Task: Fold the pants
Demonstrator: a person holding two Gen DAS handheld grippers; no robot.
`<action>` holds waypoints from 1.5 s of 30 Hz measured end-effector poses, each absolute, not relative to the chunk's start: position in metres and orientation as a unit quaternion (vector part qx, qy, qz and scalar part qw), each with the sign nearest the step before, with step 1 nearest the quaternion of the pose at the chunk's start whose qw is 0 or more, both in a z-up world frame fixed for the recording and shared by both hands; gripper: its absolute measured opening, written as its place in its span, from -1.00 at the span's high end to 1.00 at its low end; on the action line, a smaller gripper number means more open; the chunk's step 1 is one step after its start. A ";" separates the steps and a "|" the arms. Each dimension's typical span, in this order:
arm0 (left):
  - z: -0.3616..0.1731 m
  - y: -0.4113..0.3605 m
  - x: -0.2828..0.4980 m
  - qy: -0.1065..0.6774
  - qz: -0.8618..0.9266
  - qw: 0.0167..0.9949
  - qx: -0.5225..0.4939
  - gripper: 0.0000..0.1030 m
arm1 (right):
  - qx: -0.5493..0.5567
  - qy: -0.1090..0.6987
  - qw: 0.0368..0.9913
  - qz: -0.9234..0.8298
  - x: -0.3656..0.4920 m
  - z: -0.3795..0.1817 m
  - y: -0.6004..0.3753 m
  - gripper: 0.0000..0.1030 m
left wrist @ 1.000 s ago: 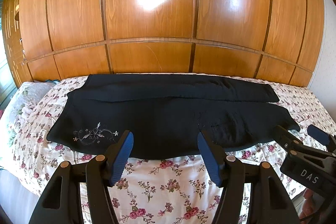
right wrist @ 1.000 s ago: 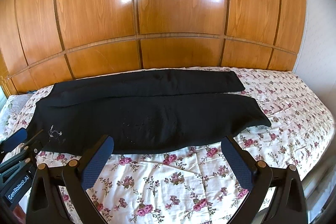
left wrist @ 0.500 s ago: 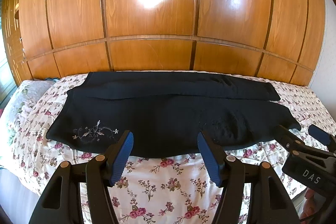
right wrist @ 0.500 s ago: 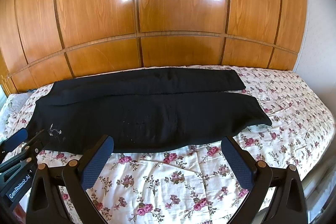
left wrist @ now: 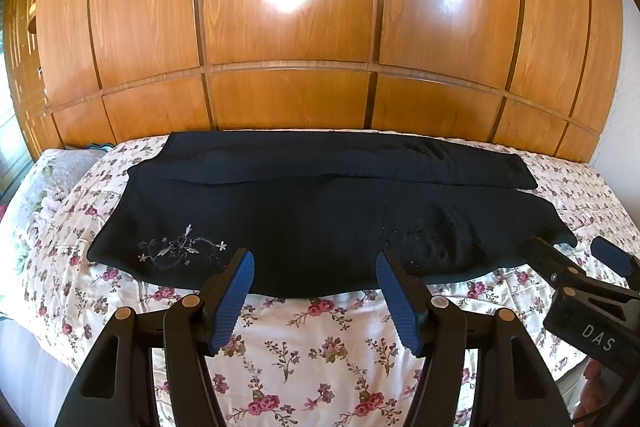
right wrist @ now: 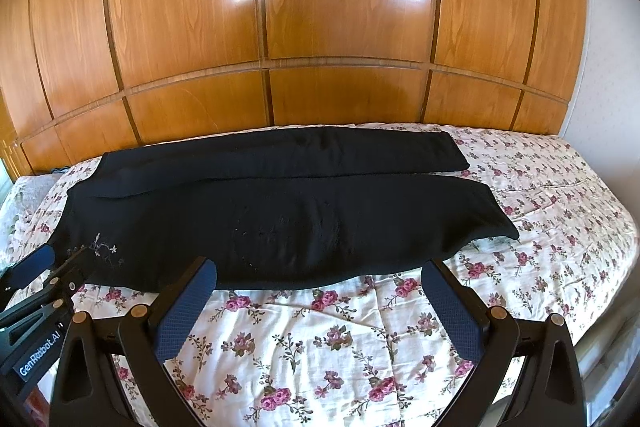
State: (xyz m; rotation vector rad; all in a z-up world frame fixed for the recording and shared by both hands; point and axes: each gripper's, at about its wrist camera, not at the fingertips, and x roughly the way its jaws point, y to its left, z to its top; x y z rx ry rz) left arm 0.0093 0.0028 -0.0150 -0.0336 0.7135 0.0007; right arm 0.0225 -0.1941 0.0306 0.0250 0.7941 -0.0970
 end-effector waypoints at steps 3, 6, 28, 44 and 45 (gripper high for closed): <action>-0.020 0.007 0.013 0.363 -0.001 0.931 -0.027 -0.26 | 0.013 0.388 0.920 -0.049 0.023 0.029 -0.195 -1.00; -0.029 0.017 0.021 0.387 -0.010 0.920 -0.056 -0.26 | 0.013 0.386 0.921 -0.051 0.025 0.027 -0.198 -1.00; -0.121 0.202 0.048 0.388 0.084 0.863 -0.312 -0.26 | 0.199 0.415 0.882 -0.099 0.067 -0.039 -0.337 -1.00; -0.164 0.259 0.023 0.317 0.081 0.852 -0.409 -0.26 | 0.408 0.350 0.842 -0.047 0.064 -0.104 -0.423 -0.55; -0.166 0.259 0.020 0.316 0.079 0.850 -0.413 -0.26 | 0.408 0.345 0.844 -0.046 0.064 -0.105 -0.424 -0.54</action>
